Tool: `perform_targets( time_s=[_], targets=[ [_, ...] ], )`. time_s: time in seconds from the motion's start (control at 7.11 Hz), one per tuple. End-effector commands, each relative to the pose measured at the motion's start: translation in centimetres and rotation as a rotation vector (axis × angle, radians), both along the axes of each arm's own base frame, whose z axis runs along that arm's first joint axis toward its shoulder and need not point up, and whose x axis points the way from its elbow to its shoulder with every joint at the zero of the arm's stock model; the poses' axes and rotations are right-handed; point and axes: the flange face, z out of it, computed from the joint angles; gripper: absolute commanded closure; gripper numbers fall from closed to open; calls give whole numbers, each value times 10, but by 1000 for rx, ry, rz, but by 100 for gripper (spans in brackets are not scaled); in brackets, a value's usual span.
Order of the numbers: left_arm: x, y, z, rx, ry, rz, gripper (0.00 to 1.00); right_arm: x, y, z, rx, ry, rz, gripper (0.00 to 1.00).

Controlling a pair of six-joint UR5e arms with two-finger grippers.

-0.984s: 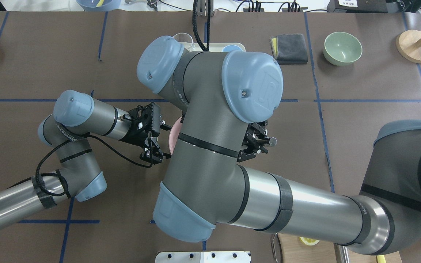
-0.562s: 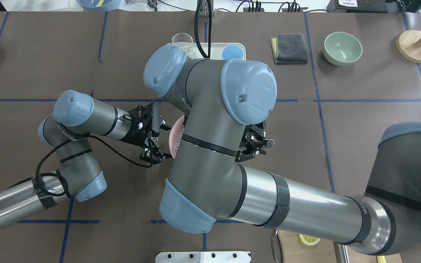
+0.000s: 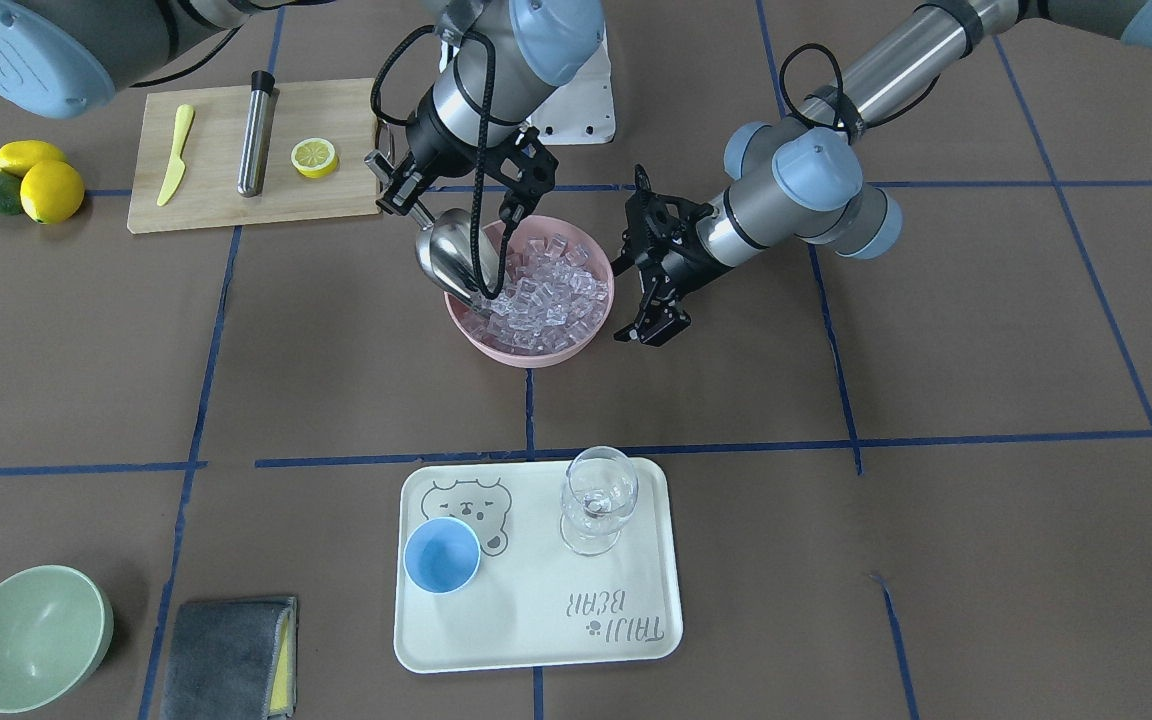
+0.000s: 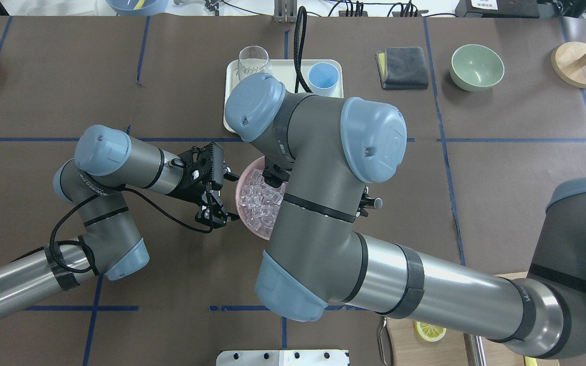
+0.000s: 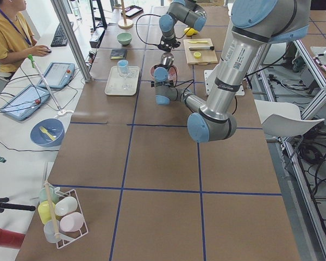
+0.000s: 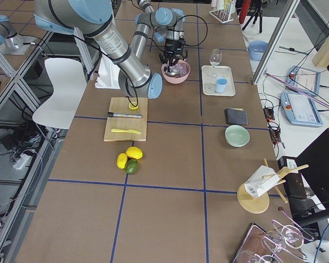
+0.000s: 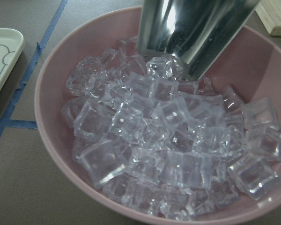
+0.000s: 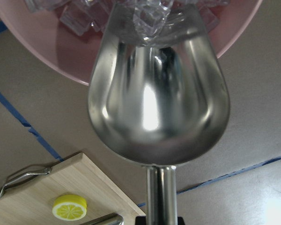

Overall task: Put ice in cup with scoop
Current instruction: 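Push the scoop through the ice cubes with the right gripper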

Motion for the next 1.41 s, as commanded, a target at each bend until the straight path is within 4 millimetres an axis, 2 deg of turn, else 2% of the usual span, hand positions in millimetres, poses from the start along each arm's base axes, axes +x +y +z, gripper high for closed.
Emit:
perform_targets(
  time_s=[0.0,0.14,0.56,0.7,0.84,0.98,1.27],
  targets=[
    [-1,0,-2,-1,3,0,0,18,3,26,-6,-62,-6,100],
    [-1,1,-3,-16,8,-2,0,17,4,38,-5,-77,-6,100],
    [-3,2,-8,-21,17,-3,0,15,0,43,-34,-198,-7,100],
    [-5,3,-11,-21,24,0,0,32,2,48,-37,-253,-3,100],
    [-5,3,-11,-22,21,-2,0,35,6,48,-34,-293,-9,100],
    [-5,3,-11,-21,22,0,0,35,5,47,-28,-318,-10,100],
    [-5,3,-9,-21,18,0,0,23,6,67,-22,-342,-10,100]
  ],
)
